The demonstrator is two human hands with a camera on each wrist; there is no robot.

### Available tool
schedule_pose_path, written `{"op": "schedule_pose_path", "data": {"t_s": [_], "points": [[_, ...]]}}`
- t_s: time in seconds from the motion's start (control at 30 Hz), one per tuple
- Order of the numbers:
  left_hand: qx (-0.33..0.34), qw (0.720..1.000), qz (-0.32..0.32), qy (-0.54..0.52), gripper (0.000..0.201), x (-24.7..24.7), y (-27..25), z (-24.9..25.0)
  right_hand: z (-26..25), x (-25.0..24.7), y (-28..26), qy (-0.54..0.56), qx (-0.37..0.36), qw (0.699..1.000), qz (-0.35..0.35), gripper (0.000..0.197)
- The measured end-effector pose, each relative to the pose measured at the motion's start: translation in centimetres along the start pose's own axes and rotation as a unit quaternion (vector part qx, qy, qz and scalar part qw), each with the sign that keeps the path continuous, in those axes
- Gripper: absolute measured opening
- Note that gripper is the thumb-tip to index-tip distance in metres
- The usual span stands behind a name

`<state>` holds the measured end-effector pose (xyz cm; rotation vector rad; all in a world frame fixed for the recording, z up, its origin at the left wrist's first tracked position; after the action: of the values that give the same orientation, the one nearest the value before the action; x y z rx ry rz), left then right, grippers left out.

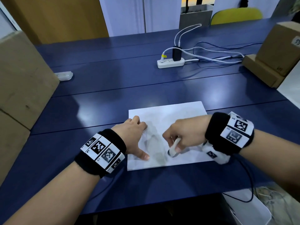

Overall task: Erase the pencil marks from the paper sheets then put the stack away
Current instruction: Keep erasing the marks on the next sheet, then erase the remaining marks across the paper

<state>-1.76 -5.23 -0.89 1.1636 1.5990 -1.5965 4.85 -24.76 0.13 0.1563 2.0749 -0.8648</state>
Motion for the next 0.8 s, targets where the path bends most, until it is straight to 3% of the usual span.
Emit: {"op": "schedule_pose_path", "data": {"t_s": [0.07,0.17,0.23,0.37,0.43,0.67,0.8], "points": [[0.001,1.000,0.001,-0.003,0.108,-0.1,-0.1,0.1,-0.2,0.0,0.1,-0.001,0.003,1.000,0.009,0.013],[0.001,1.000,0.004,-0.005,0.103,-0.1,-0.2,0.1,0.5,-1.9,1.2,-0.021,0.064,0.990,0.126,0.024],[0.000,1.000,0.007,-0.005,0.102,-0.1,-0.2,0.1,0.6,-2.4,1.2,-0.020,0.087,0.983,0.158,0.026],[0.000,1.000,0.005,0.004,0.109,-0.1,-0.1,0.1,-0.7,-0.4,0.1,-0.018,0.013,0.999,0.044,0.014],[0.001,1.000,0.003,0.009,0.110,-0.2,0.1,0.1,-1.1,0.6,-0.5,-0.014,0.003,1.000,0.024,0.013],[-0.006,1.000,-0.007,0.013,0.111,-0.6,0.4,0.1,0.1,1.3,-1.7,0.046,0.005,0.996,0.071,0.021],[-0.010,1.000,-0.018,0.008,0.100,-1.8,0.8,0.2,2.9,-0.4,-2.8,0.078,0.050,0.984,0.152,0.017]]}}
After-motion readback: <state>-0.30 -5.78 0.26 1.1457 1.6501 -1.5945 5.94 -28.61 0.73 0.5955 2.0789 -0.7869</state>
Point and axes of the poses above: each hand's wrist, its own y-axis towards the middle knuckle, its own x-axis out of the palm, z = x × y, the point moved 1 cm from there along y, towards the middle knuckle, and after that the axes turned 5 degrees about y, right-handed, at the moved point
